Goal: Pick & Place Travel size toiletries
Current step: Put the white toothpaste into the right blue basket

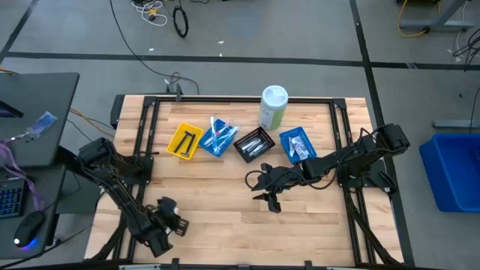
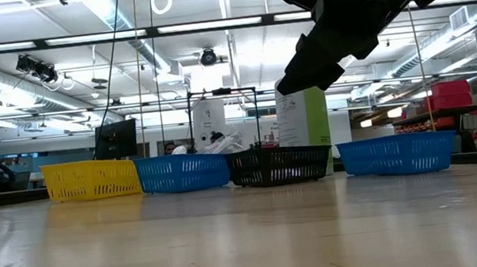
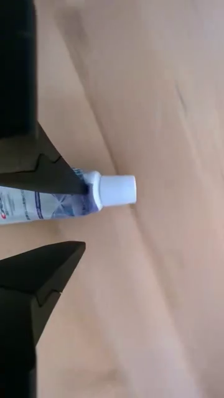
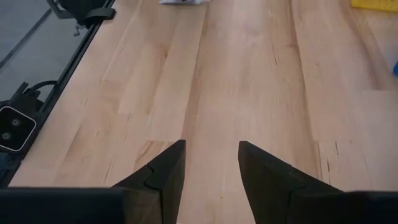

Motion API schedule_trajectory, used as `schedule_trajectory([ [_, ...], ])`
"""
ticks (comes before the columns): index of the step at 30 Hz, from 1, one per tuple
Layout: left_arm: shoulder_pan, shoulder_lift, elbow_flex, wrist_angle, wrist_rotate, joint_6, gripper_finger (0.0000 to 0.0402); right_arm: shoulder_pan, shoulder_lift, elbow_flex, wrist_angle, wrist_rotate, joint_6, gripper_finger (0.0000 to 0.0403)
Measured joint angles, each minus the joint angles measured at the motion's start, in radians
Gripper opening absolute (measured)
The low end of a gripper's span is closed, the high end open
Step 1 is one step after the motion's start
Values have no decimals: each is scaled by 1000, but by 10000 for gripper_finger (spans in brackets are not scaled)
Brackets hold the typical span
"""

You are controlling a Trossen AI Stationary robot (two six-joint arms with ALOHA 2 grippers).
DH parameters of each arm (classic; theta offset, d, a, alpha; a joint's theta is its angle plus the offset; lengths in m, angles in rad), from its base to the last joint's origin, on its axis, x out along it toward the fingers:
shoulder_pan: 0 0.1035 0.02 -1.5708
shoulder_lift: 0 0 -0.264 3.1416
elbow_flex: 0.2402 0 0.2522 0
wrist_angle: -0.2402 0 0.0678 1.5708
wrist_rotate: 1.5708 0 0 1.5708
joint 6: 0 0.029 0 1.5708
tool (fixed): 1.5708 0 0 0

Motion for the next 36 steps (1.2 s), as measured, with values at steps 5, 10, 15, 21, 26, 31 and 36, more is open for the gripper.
schedule_trajectory([
  [5, 28, 1, 14, 47, -10, 168, 142, 0, 0, 0, 0, 0, 0, 156],
  [10, 64, 1, 15, 72, 1, 247, 142, 0, 0, 0, 0, 0, 0, 155],
  [15, 110, 0, 20, 93, 2, 380, 134, 0, 0, 0, 0, 0, 0, 155],
  [21, 154, -2, 104, -35, 28, 524, 122, 0, 0, 0, 0, -1, 0, 155],
  [26, 171, -4, 139, -137, 44, 580, 116, 0, 0, 0, 0, -1, 0, 154],
  [31, 171, 1, 139, -123, 46, 617, 118, 0, 0, 0, 0, -1, 0, 154],
  [36, 170, 1, 139, -34, 43, 800, 119, 0, 0, 0, 0, -1, 0, 152],
])
